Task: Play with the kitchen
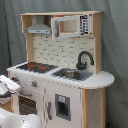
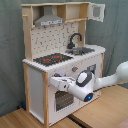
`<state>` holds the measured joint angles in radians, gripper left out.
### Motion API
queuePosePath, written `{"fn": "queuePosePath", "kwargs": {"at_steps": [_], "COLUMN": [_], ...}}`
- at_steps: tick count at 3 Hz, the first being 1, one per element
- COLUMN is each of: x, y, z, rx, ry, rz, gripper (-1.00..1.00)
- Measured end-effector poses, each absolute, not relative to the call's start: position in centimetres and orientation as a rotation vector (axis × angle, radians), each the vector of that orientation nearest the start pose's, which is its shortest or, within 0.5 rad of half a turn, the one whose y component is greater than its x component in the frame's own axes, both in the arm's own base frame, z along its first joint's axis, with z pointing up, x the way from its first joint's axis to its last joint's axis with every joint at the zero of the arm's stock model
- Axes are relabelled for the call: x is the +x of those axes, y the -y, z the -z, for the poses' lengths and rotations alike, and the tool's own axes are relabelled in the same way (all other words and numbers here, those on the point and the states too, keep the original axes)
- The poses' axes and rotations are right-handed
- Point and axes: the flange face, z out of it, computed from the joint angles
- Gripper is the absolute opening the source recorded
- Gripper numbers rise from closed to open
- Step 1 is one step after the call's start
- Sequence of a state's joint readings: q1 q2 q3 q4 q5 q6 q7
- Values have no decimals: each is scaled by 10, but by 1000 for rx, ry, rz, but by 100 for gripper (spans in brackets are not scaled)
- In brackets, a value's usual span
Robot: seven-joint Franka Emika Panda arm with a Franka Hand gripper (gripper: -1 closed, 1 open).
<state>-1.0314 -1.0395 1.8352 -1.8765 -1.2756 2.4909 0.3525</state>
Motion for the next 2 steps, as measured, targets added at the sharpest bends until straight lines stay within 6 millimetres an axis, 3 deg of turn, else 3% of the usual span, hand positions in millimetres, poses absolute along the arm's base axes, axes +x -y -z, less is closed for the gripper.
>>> {"fn": "queuePosePath", "kwargs": {"at_steps": [2], "x": [352], "y": [-547], "z": [-312], "rx": [629], "ry": [-1337], "rz": [-655], "gripper": [-100]}}
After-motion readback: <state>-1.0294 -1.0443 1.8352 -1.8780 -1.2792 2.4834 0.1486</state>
